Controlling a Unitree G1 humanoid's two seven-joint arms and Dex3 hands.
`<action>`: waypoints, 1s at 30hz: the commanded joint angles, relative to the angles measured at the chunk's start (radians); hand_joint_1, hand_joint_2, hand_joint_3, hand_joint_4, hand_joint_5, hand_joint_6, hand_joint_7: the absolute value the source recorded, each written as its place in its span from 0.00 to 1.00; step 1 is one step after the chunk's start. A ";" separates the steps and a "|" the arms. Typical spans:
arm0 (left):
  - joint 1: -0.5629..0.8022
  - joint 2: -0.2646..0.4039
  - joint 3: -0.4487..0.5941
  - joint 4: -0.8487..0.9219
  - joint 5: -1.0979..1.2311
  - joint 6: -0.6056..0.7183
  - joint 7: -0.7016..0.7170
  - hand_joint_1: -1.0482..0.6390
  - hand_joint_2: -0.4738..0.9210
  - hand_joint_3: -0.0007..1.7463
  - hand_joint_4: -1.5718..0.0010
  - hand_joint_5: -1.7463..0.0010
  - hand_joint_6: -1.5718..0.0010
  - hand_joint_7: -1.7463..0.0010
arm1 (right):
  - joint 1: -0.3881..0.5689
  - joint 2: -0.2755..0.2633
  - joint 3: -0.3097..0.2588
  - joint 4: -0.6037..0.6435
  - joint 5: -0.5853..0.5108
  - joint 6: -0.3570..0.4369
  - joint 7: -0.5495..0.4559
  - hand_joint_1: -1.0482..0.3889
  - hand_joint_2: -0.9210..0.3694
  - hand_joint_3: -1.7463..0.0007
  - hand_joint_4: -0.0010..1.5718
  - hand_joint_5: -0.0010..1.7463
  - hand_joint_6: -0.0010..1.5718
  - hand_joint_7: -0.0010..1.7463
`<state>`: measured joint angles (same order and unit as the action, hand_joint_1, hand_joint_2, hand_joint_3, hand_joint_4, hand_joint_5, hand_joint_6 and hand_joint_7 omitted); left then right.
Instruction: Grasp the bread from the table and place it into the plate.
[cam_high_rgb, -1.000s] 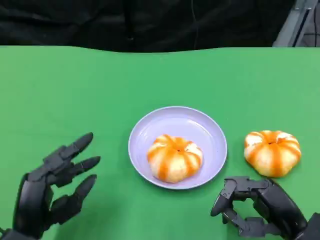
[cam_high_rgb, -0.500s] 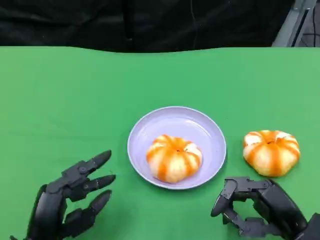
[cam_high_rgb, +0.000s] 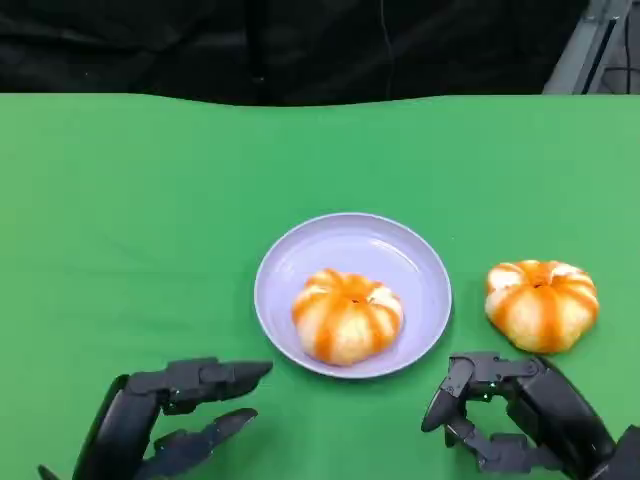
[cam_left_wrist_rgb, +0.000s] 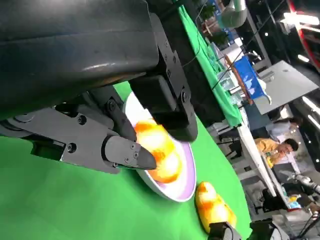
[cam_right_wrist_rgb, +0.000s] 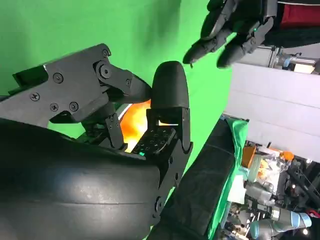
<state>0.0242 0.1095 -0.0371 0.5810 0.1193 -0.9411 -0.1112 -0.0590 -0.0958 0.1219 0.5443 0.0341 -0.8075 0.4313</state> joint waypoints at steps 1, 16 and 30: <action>-0.017 0.023 -0.001 0.042 -0.018 -0.028 -0.015 0.66 1.00 0.15 0.19 0.92 0.16 0.91 | 0.002 -0.014 -0.010 -0.003 0.013 0.001 0.000 0.64 0.16 0.54 0.48 0.92 0.53 0.64; -0.016 0.008 -0.001 0.043 -0.077 0.006 -0.036 0.63 0.81 0.53 0.52 0.21 0.48 0.28 | 0.003 -0.016 -0.011 -0.011 0.011 0.014 -0.002 0.64 0.18 0.52 0.48 0.91 0.53 0.65; -0.007 0.001 0.003 0.037 -0.095 0.005 -0.044 0.57 0.76 0.61 0.55 0.03 0.57 0.12 | 0.005 -0.016 -0.010 -0.009 0.016 0.015 0.002 0.64 0.17 0.52 0.48 0.91 0.53 0.65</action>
<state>0.0110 0.1008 -0.0419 0.6187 0.0386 -0.9379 -0.1467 -0.0589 -0.0961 0.1219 0.5378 0.0382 -0.7906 0.4321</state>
